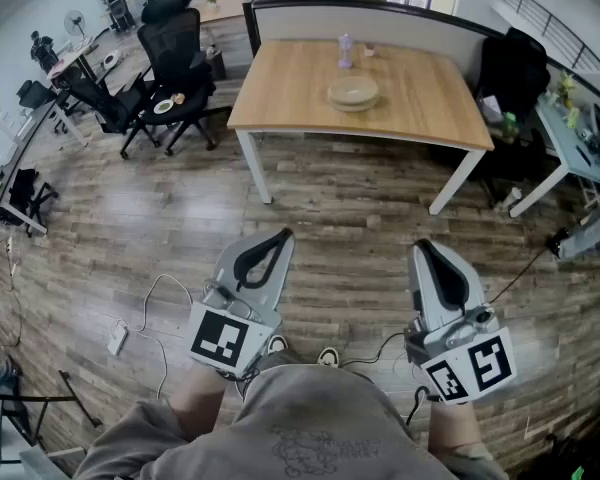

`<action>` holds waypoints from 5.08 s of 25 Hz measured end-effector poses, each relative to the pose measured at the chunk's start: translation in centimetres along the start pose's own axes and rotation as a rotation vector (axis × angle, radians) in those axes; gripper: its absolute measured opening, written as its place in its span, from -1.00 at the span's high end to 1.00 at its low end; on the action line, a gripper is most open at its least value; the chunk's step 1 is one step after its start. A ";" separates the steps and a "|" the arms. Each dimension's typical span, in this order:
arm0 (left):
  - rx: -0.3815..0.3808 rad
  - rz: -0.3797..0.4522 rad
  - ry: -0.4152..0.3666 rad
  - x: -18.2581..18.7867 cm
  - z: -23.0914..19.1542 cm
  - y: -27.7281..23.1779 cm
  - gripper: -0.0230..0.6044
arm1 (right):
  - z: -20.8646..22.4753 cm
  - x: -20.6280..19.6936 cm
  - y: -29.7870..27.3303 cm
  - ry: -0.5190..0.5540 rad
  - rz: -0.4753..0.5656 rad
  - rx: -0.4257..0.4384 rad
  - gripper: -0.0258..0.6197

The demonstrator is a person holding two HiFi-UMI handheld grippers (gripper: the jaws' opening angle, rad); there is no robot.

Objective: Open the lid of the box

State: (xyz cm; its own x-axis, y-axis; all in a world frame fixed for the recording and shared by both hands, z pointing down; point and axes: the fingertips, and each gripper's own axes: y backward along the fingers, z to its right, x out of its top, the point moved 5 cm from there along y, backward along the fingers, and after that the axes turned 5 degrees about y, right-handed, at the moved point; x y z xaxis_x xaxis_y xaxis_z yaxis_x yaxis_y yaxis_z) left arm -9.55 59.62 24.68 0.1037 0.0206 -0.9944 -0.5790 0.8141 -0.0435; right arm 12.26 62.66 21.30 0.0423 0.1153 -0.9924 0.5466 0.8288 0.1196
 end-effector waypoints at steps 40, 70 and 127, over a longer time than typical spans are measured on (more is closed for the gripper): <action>-0.005 0.089 0.036 -1.5 -5.7 -9.9 -0.49 | 7.8 -3.7 -8.3 -0.023 -0.062 0.053 0.84; -0.143 -0.034 0.079 -3.3 -30.3 -33.6 -0.47 | 19.8 -5.4 -37.4 -0.011 -0.090 -0.147 0.66; -0.070 -0.210 0.027 -10.9 -43.6 -67.6 -0.48 | 46.8 -19.0 -67.1 -0.135 -0.323 0.132 0.53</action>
State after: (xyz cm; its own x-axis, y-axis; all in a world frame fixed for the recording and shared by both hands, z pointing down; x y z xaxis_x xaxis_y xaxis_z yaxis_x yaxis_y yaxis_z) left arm -6.80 -20.97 34.31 0.2068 -0.1613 -0.9650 -0.6017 0.7568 -0.2554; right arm 13.87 -20.77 30.79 -0.0443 -0.2210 -0.9743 0.6524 0.7321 -0.1957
